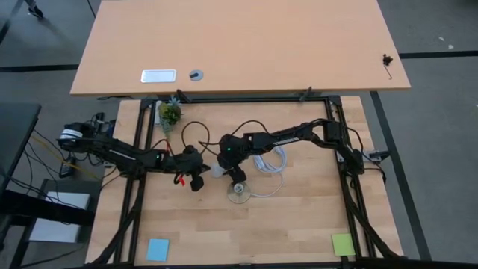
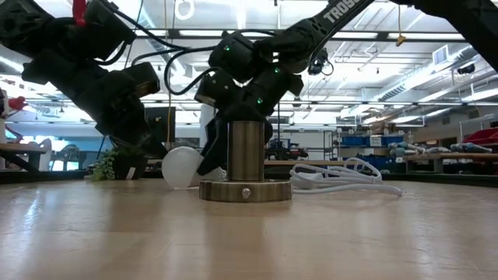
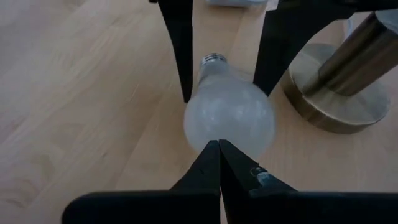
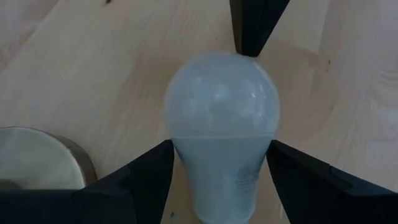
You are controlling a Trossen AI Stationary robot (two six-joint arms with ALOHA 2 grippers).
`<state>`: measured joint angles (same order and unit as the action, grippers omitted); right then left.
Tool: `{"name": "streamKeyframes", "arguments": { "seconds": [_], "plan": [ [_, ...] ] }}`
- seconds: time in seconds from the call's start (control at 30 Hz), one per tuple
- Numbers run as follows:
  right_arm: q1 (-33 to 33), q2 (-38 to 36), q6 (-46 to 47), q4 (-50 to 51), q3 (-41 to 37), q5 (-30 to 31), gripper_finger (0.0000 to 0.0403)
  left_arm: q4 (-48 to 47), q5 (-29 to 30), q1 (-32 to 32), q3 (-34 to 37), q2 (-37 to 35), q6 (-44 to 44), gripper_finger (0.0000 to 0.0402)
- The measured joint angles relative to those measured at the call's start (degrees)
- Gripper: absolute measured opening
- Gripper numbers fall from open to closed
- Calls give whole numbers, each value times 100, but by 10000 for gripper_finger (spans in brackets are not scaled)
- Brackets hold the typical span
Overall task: Screw lightbulb
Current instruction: Insert the lightbulb into the lamp socket
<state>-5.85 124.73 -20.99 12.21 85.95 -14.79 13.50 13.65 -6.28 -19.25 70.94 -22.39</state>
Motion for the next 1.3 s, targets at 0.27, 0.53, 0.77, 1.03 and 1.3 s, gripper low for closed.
{"name": "streamKeyframes", "arguments": {
  "seconds": [0.27, 0.53, 0.77, 1.03, 1.3],
  "plan": [
    [0, 0, 0, 23, 0, 1, 251, 154, -19, 40, 0, 0, 119, 0],
    [0, -15, 0, -2, 0, 70, 230, 453, -17, 46, -2, -122, 284, 0],
    [0, -15, 0, 290, 234, 149, 228, 714, 320, 66, -105, -986, 898, 0],
    [58, -113, -2, 1699, 1467, 149, 218, 1032, 560, 66, -190, -2269, 1998, 0],
    [88, -943, 127, 2133, 1716, 11, 177, 1098, 608, 68, -192, -2741, 2507, 0]
  ]
}}
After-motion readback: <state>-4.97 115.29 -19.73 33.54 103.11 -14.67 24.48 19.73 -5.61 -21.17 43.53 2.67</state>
